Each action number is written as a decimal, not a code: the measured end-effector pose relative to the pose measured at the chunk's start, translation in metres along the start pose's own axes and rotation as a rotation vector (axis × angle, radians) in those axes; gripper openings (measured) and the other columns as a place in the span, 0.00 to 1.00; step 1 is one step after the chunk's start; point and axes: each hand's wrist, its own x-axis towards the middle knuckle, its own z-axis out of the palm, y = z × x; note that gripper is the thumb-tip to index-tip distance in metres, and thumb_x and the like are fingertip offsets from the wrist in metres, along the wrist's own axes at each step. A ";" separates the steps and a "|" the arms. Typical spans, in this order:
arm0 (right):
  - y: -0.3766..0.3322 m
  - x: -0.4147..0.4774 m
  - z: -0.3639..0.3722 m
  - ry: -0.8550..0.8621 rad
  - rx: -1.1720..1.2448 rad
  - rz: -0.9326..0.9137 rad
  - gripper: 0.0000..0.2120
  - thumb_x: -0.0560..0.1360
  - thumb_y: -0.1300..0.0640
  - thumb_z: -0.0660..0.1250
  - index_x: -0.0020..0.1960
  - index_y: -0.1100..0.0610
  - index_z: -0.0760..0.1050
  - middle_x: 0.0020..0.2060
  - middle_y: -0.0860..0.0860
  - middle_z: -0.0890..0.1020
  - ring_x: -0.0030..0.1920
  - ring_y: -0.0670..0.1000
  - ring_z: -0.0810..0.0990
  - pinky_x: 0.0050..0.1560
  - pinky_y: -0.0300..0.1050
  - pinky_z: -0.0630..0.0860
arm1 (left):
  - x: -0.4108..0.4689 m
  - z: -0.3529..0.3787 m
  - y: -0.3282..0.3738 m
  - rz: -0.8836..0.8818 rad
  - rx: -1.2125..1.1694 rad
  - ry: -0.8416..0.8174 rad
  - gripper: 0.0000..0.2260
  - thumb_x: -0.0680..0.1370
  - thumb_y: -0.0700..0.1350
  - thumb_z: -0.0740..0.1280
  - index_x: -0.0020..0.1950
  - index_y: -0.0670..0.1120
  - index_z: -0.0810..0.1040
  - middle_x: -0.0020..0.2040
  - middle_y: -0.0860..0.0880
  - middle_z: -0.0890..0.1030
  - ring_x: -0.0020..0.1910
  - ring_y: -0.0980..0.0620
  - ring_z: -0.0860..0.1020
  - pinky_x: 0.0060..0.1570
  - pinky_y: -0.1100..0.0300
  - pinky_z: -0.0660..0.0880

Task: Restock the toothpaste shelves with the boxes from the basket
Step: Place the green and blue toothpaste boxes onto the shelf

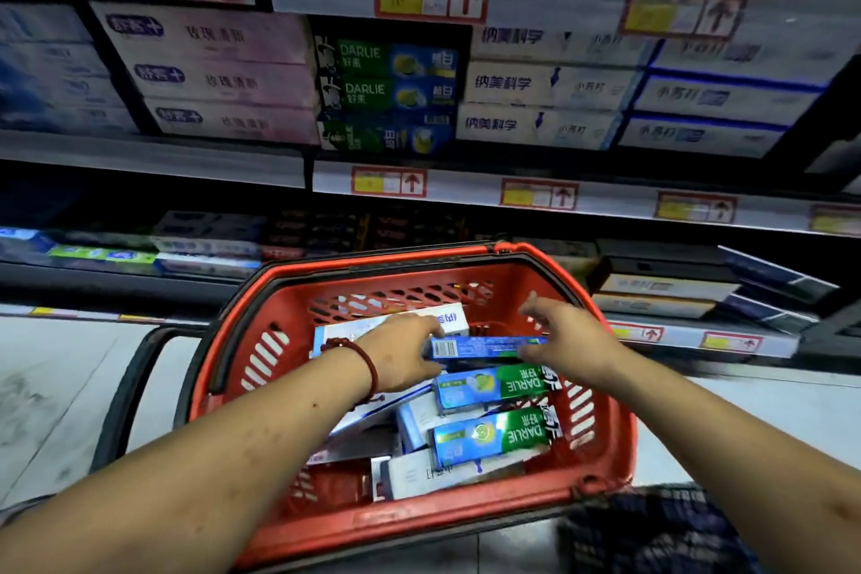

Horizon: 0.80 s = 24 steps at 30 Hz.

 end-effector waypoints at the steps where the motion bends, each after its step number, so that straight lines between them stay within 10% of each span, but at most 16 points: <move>1: 0.004 0.002 0.005 -0.009 -0.045 -0.002 0.29 0.73 0.52 0.75 0.72 0.54 0.72 0.70 0.53 0.75 0.68 0.53 0.75 0.68 0.43 0.71 | 0.004 0.007 0.004 0.005 0.048 -0.025 0.23 0.78 0.50 0.70 0.72 0.46 0.72 0.67 0.44 0.75 0.67 0.44 0.74 0.65 0.55 0.71; 13: -0.001 0.050 0.055 -0.132 -0.287 -0.117 0.20 0.73 0.57 0.68 0.64 0.51 0.73 0.59 0.51 0.76 0.60 0.57 0.78 0.59 0.54 0.77 | 0.042 0.027 -0.011 -0.034 0.230 0.055 0.08 0.81 0.44 0.65 0.59 0.45 0.76 0.59 0.45 0.70 0.55 0.42 0.77 0.54 0.48 0.78; 18: -0.009 0.063 0.048 -0.156 -0.346 -0.151 0.13 0.75 0.52 0.69 0.59 0.47 0.77 0.58 0.49 0.79 0.56 0.53 0.79 0.52 0.49 0.77 | 0.045 0.020 -0.019 -0.034 -0.038 0.099 0.05 0.79 0.42 0.65 0.54 0.46 0.77 0.54 0.48 0.75 0.54 0.47 0.75 0.51 0.61 0.70; 24: -0.025 0.048 0.031 -0.075 -0.375 -0.264 0.16 0.76 0.47 0.69 0.62 0.49 0.75 0.58 0.47 0.77 0.58 0.52 0.77 0.52 0.50 0.77 | 0.033 0.008 -0.013 -0.366 -0.655 0.044 0.08 0.82 0.50 0.65 0.50 0.46 0.77 0.44 0.42 0.81 0.36 0.45 0.81 0.44 0.48 0.85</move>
